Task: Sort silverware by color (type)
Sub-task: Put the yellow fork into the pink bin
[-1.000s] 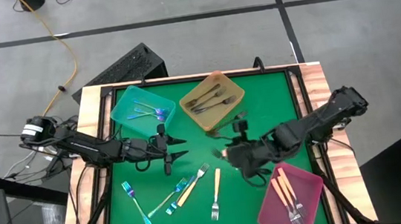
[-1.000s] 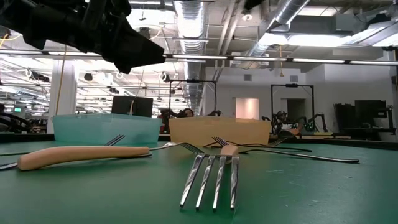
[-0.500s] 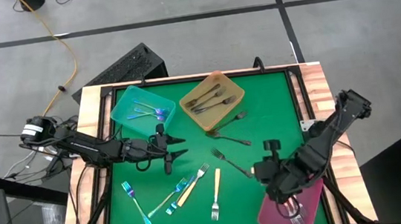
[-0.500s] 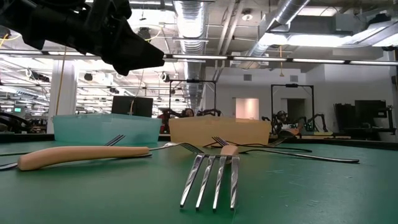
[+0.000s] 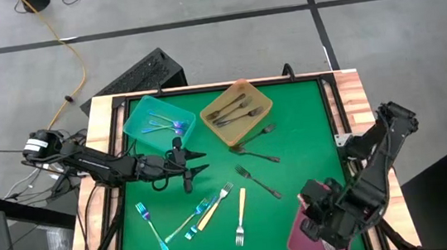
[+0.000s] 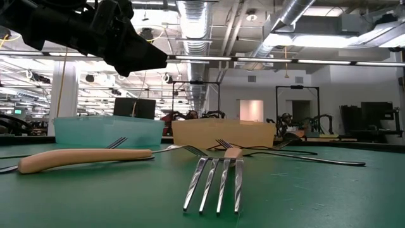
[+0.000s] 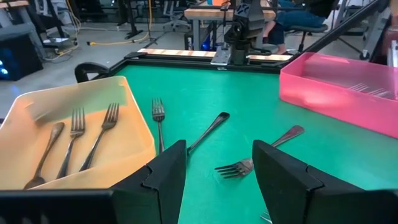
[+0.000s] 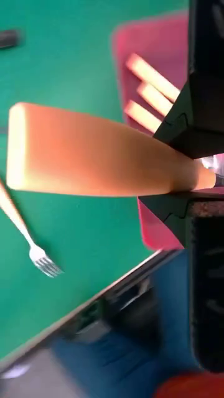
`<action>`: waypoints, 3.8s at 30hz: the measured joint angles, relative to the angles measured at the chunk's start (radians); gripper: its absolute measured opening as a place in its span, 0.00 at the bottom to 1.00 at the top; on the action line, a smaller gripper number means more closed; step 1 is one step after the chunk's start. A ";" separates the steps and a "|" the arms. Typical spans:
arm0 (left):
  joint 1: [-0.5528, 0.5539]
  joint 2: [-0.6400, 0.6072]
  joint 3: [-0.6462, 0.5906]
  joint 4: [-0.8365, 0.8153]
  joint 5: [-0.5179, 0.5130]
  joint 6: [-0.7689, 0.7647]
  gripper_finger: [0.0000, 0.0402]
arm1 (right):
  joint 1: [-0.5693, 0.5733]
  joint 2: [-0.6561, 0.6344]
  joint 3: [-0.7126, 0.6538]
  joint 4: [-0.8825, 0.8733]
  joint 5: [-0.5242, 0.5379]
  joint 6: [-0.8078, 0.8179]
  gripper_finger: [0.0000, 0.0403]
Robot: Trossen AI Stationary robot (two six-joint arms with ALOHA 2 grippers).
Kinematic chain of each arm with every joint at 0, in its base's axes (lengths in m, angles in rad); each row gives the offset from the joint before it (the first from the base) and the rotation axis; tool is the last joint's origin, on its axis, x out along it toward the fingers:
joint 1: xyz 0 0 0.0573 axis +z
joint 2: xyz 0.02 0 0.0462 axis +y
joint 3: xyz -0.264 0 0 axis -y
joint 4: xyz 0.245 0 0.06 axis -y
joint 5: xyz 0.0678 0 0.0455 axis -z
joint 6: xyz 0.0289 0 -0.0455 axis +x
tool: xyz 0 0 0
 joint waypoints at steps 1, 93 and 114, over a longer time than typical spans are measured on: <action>0.000 0.000 0.000 0.000 -0.004 0.000 0.42 | 0.013 0.000 -0.010 0.002 0.009 0.097 0.21; 0.051 0.000 0.000 0.006 0.040 -0.018 0.42 | -0.003 -0.162 -0.737 0.658 -0.322 0.426 0.22; 0.051 0.000 0.000 0.007 0.061 -0.019 0.42 | 0.045 -0.166 -0.899 0.841 -0.327 0.598 0.28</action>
